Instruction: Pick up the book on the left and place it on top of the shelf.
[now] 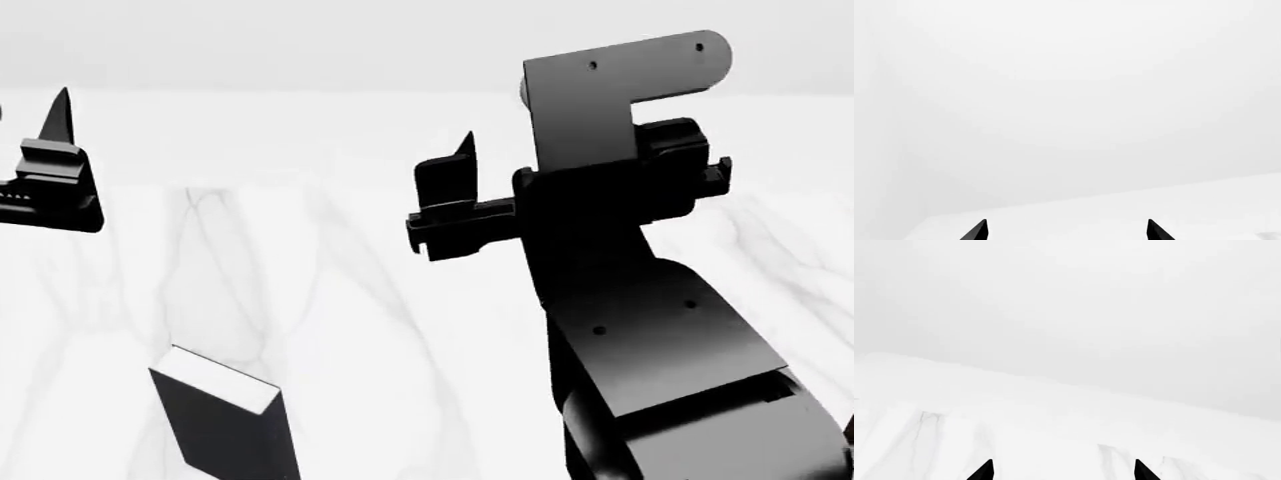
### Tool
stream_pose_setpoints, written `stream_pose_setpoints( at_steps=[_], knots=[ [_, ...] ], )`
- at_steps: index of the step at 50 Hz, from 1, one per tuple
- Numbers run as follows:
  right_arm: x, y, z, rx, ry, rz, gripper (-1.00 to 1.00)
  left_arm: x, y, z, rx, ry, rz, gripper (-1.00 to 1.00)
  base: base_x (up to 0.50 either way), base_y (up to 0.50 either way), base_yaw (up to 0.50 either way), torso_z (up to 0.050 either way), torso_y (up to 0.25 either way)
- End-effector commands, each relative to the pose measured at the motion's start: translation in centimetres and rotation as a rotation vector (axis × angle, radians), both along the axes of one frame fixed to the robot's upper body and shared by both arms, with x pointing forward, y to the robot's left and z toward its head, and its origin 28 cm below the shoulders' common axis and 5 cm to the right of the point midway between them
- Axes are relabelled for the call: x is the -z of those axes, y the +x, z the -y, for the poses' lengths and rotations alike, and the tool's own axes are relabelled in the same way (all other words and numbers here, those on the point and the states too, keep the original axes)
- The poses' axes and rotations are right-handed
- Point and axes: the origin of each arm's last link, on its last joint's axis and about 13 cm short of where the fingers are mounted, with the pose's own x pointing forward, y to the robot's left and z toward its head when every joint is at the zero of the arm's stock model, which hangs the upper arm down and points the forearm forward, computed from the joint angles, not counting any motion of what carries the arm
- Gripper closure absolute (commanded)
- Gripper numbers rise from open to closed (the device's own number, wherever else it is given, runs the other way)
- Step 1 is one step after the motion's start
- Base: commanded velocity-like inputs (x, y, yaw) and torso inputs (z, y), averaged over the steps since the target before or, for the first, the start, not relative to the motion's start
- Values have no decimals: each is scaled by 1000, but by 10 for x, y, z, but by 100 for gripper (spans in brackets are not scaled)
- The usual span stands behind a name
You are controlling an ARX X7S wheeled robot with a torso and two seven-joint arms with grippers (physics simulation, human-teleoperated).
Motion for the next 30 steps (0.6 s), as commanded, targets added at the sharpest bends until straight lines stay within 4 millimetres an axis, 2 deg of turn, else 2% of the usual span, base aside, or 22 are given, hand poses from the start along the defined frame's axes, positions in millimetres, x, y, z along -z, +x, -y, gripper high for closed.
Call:
stream_pose_setpoints(
  at_steps=[1, 4, 6, 9, 13, 14, 18, 30],
  knots=[
    [10, -3, -9, -217, -135, -119, -100, -1, 0, 0, 0, 1, 3, -100, 0, 0, 0, 0, 0],
    [12, -3, -13, -311, -144, -120, -100, -1, -1, 0, -1, 1, 3, -100, 0, 0, 0, 0, 0],
    [14, -3, -17, -439, -147, -124, -100, -2, -1, -1, -2, 0, 5, -100, 0, 0, 0, 0, 0],
    [17, 1, -18, -507, -180, -190, -100, -2, -1, -1, -2, -1, 7, -100, 0, 0, 0, 0, 0],
    [18, 9, -19, -530, -185, -188, -100, -3, -1, -2, -4, -4, 8, -100, 0, 0, 0, 0, 0],
    [19, 12, -20, -587, -144, -211, -100, -2, 0, -2, -3, -7, 7, -100, 0, 0, 0, 0, 0],
    [24, 18, -21, -648, -171, -228, -100, -2, 0, -2, -3, -6, 5, -100, 0, 0, 0, 0, 0],
    [33, 21, -23, -742, -204, -264, -100, 0, 1, -3, -6, -8, 0, -100, 0, 0, 0, 0, 0]
  ],
)
